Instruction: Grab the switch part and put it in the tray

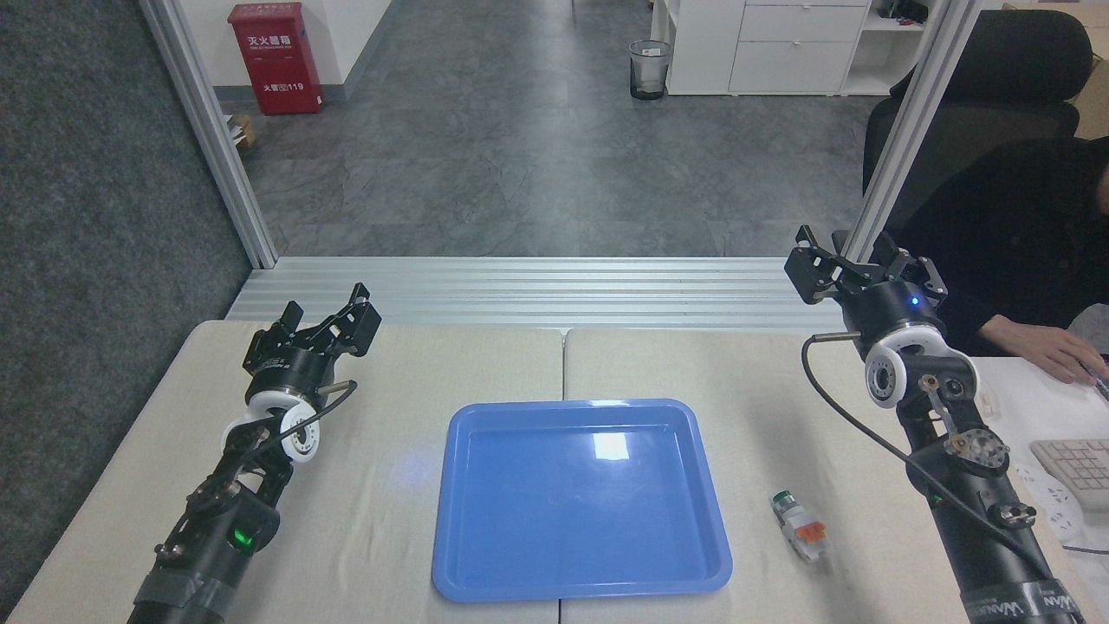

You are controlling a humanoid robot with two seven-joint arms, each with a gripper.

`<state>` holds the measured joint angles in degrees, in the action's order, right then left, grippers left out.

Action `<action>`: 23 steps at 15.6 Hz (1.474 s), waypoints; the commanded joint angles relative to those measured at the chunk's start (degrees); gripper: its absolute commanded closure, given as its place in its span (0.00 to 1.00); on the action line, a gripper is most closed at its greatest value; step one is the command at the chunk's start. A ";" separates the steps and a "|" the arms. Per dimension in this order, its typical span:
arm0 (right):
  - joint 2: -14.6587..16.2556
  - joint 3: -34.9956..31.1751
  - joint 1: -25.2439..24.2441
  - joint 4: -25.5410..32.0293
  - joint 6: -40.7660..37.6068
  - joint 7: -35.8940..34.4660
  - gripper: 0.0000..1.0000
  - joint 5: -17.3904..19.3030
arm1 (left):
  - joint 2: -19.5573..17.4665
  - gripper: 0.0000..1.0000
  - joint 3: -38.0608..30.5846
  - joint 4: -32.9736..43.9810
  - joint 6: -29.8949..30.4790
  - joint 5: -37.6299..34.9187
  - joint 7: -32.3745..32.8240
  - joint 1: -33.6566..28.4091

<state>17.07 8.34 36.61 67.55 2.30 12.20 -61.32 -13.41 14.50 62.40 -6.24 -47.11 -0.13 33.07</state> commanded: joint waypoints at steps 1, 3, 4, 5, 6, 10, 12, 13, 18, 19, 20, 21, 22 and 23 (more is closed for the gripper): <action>2.87 -0.60 -0.38 -10.68 -0.28 -1.73 0.01 1.46 | -0.04 0.00 0.09 0.00 0.00 -0.52 0.05 -0.02; 3.15 -0.60 -0.75 -10.68 -0.20 -2.09 0.01 1.64 | 0.05 0.00 0.00 0.00 0.00 0.00 0.05 -0.02; 3.15 -0.52 -0.57 -10.68 -0.28 -2.09 0.01 1.73 | -0.04 0.00 0.00 0.00 0.00 0.00 0.05 -0.02; 3.15 -0.60 -0.22 -10.68 -0.28 -2.09 0.01 1.73 | 0.05 0.00 0.00 0.00 0.00 0.00 0.05 -0.02; 3.15 -0.60 0.04 -10.68 -0.28 -2.09 0.01 1.73 | 0.05 0.00 0.00 0.00 0.00 0.00 0.05 -0.02; 3.84 -0.43 0.66 -10.68 -0.72 -2.45 0.01 1.64 | 0.05 0.00 0.00 0.00 0.00 0.00 0.05 -0.02; 5.42 0.36 0.31 -10.59 -2.12 -2.45 0.01 1.47 | 0.05 0.00 0.00 0.00 0.00 0.00 0.05 0.07; 5.43 0.45 -0.13 -9.98 -2.13 -2.45 0.01 1.38 | 0.05 0.00 0.00 0.00 0.00 0.00 0.05 -0.02; 5.34 -0.25 -4.52 -2.87 -2.13 -5.70 0.01 1.20 | 0.05 0.00 0.00 0.00 0.00 0.00 0.05 -0.02; 5.43 -0.34 -4.52 -2.86 -2.13 -5.70 0.01 1.20 | 0.05 0.00 0.00 0.00 0.00 0.00 0.05 -0.02; 5.43 -0.34 -4.52 -2.86 -2.22 -5.87 0.01 1.38 | 0.05 0.00 0.00 0.00 0.00 0.00 0.05 -0.02; 5.26 -0.43 -4.52 -2.86 -2.30 -5.87 0.01 1.55 | 0.05 0.00 0.00 0.00 0.00 0.00 0.05 -0.02; 4.99 -0.43 -4.44 -2.86 -2.22 -5.87 0.01 1.55 | 0.05 0.00 0.00 0.00 0.00 0.00 0.05 -0.02; 4.64 -0.43 -4.44 -2.86 -2.22 -5.87 0.01 1.55 | 0.05 0.00 0.00 0.00 0.00 0.00 0.05 0.07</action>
<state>21.63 8.15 32.99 62.13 0.09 6.51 -59.94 -13.37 14.51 62.40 -6.24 -47.11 -0.13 33.06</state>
